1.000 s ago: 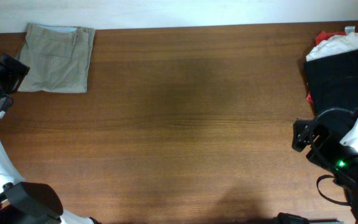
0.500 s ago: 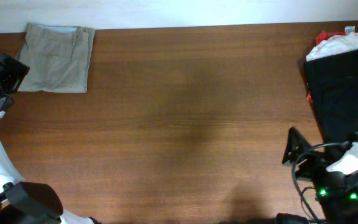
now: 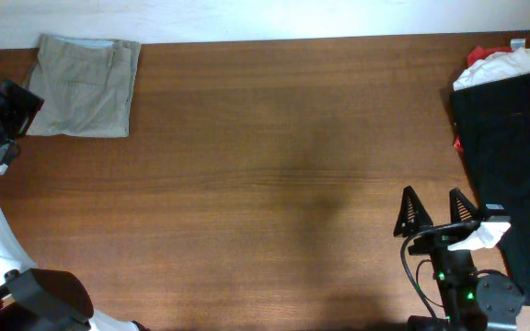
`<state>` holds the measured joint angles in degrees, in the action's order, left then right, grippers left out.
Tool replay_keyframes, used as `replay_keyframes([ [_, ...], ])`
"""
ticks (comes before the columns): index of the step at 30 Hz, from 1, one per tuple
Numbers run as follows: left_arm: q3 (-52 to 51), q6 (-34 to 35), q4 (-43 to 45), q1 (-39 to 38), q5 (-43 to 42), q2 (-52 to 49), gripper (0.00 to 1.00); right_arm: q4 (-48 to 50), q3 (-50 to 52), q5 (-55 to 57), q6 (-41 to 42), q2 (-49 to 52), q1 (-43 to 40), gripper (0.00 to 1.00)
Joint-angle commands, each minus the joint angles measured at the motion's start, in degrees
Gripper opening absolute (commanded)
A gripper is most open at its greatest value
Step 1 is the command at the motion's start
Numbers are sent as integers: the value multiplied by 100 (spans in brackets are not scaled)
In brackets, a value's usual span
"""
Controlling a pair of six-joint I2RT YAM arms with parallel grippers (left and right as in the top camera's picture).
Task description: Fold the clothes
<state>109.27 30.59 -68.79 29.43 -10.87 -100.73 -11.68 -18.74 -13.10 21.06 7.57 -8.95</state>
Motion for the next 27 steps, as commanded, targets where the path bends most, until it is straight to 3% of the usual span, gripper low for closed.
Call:
replay_keyframes([
  [1, 7, -92, 13, 31, 22, 35, 99, 192, 269, 116, 70, -378, 37, 99],
  [10, 7, -92, 13, 31, 22, 35, 99, 1025, 1121, 321, 90, -737, 173, 99],
  [15, 7, -92, 13, 31, 22, 35, 99, 1952, 1840, 492, 87, -739, 518, 99],
  [19, 7, -92, 13, 31, 22, 35, 99, 1836, 1843, 938, 85, -739, 750, 99],
  [23, 7, -92, 13, 31, 22, 35, 99, 789, 1843, 1054, 90, -739, 831, 99],
  [27, 7, -92, 13, 31, 22, 35, 99, 739, 1843, 1062, 87, -734, 824, 99],
])
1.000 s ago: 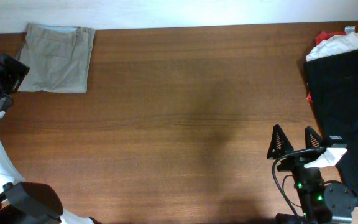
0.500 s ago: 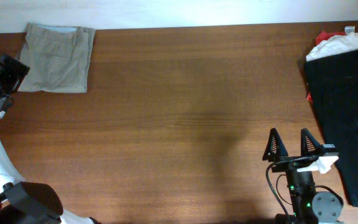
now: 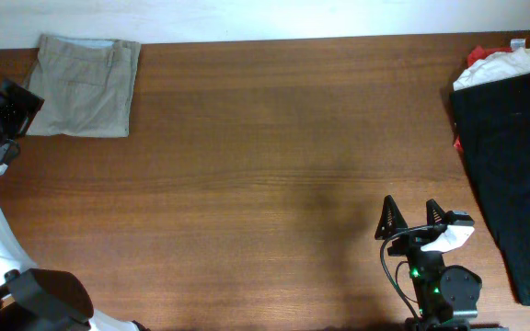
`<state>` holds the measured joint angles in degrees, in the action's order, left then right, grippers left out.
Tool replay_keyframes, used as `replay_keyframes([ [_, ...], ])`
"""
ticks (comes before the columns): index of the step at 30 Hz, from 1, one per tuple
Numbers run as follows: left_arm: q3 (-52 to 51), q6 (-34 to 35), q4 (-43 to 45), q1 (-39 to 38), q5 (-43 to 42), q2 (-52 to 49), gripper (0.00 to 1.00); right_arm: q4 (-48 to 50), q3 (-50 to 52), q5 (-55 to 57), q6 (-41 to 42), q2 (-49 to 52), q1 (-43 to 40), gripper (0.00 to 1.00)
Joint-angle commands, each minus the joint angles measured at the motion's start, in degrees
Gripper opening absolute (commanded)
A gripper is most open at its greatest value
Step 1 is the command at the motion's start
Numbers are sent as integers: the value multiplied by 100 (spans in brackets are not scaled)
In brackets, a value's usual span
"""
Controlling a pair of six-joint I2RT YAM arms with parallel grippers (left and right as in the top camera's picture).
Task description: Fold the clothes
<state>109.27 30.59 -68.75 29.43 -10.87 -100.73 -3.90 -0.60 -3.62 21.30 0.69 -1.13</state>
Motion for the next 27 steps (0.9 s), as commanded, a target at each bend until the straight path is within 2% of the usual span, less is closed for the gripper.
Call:
replay_keyframes([
  [1, 7, -92, 9, 31, 24, 35, 99, -39, 28, 111, 63, -44, 42, 99],
  [21, 0, -92, 7, 24, 26, 50, 99, -42, 28, 111, 63, -44, 42, 99],
  [24, -42, -101, -448, -87, 66, 409, 99, -42, 28, 114, 63, -44, 42, 99],
  [27, -398, -116, -546, -466, 911, 935, 99, -42, 28, 111, 63, -44, 42, 99],
])
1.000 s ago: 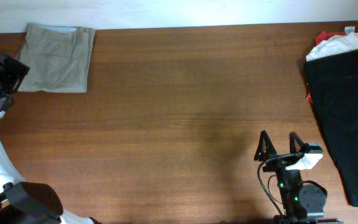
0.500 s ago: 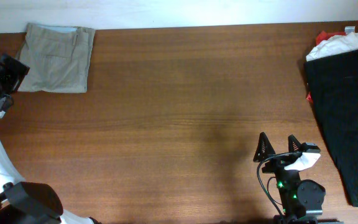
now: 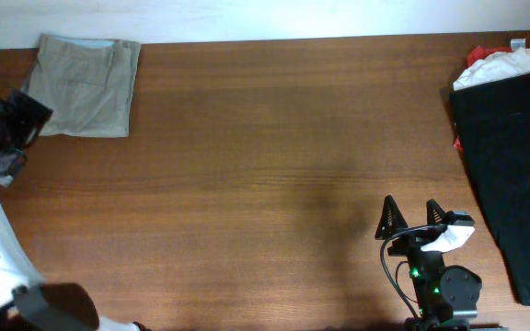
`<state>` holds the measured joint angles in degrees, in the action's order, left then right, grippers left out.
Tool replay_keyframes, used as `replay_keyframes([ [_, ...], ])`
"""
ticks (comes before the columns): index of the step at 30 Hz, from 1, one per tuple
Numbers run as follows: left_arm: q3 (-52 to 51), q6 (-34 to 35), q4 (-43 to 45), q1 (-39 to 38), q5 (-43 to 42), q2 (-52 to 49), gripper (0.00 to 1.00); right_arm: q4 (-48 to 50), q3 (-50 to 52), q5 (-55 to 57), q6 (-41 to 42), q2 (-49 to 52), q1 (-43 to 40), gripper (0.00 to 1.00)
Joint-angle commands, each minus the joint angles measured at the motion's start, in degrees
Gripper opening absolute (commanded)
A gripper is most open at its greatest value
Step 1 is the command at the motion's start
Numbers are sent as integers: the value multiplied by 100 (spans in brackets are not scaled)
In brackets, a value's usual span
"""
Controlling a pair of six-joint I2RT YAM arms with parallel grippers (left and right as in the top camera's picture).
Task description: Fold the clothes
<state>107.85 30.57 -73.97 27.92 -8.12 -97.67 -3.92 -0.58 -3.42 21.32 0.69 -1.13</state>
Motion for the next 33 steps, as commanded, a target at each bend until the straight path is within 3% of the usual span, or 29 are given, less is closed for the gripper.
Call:
replay_keyframes([
  [1, -734, -114, 92, -691, 1047, 1003, 99, -39, 26, 94, 61, -44, 42, 99],
  [4, -2691, -186, 1602, -1941, 1899, 2253, 99, -39, 26, 92, 61, -44, 42, 99],
  [6, -5272, -455, 4138, -3003, 2269, 4035, 99, -37, 26, 92, 61, -44, 42, 99],
  [7, -6116, -455, 4214, -3082, 2293, 4791, 99, -37, 26, 94, 61, -44, 42, 99],
  [14, -7785, -643, 4538, -3075, 2763, 6502, 99, -39, 26, 94, 61, -44, 42, 99],
  [18, -8566, -2850, 6087, -3075, 1884, 7639, 99, -39, 26, 94, 61, -44, 42, 99],
  [20, -8953, -3456, 6686, -3075, 1508, 8142, 99, -37, 26, 92, 61, -44, 42, 99],
  [33, -10627, -3453, 7919, -2983, 1471, 9294, 99, -39, 26, 94, 61, -44, 42, 99],
])
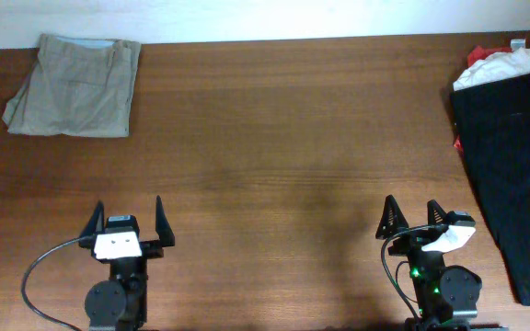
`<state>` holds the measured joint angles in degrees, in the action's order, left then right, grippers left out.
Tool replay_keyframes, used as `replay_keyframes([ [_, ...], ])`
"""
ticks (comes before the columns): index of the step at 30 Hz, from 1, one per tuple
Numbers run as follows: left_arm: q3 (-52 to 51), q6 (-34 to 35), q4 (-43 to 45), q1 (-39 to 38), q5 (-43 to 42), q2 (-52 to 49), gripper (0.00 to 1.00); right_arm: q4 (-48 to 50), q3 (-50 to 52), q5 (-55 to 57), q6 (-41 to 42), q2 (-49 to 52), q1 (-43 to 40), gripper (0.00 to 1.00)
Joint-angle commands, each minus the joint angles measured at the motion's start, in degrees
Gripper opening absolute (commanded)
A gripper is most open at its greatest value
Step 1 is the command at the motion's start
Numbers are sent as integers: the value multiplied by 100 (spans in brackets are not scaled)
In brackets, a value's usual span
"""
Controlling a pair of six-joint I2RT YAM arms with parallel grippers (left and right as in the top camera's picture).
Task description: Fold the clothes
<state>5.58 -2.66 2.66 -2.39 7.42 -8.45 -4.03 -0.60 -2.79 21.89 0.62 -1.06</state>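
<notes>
Folded khaki trousers (pixel 74 85) lie at the far left corner of the table. A black garment (pixel 513 175) lies spread along the right edge, with white cloth (pixel 504 64) and a bit of red cloth (pixel 479 53) under its far end. My left gripper (pixel 127 217) stands open near the front left, holding nothing. My right gripper (pixel 414 218) stands open near the front right, a little left of the black garment, also with nothing in it.
The brown wooden table (pixel 283 156) spans the whole view. A white wall strip (pixel 247 18) runs along its far edge. A black cable (pixel 40 271) loops from the left arm's base at the front edge.
My left arm has moved from beside the khaki trousers at the far left down to the front left edge, its gripper open. The right arm and the clothes are unchanged.
At first my left arm was next to the folded khaki trousers and my right gripper was open by the black garment's edge. The right gripper then stood further left, clear of it, and stayed. The left arm now rests at the front left.
</notes>
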Motion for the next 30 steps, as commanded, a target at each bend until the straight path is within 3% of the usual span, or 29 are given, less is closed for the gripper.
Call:
replay_keyframes([
  [1, -474, -129, 321, 55, -90, 455, 99, -26, 28, 28, 4, -37, 35, 99],
  [5, -511, -131, -35, 190, -363, 817, 99, -28, 28, 28, 4, -37, 35, 98],
  [8, -511, -133, -769, 328, -404, 817, 99, -28, 28, 28, 4, -37, 35, 99],
  [30, -507, -131, -728, 417, -511, 815, 99, -28, 28, 31, 4, -37, 35, 99],
])
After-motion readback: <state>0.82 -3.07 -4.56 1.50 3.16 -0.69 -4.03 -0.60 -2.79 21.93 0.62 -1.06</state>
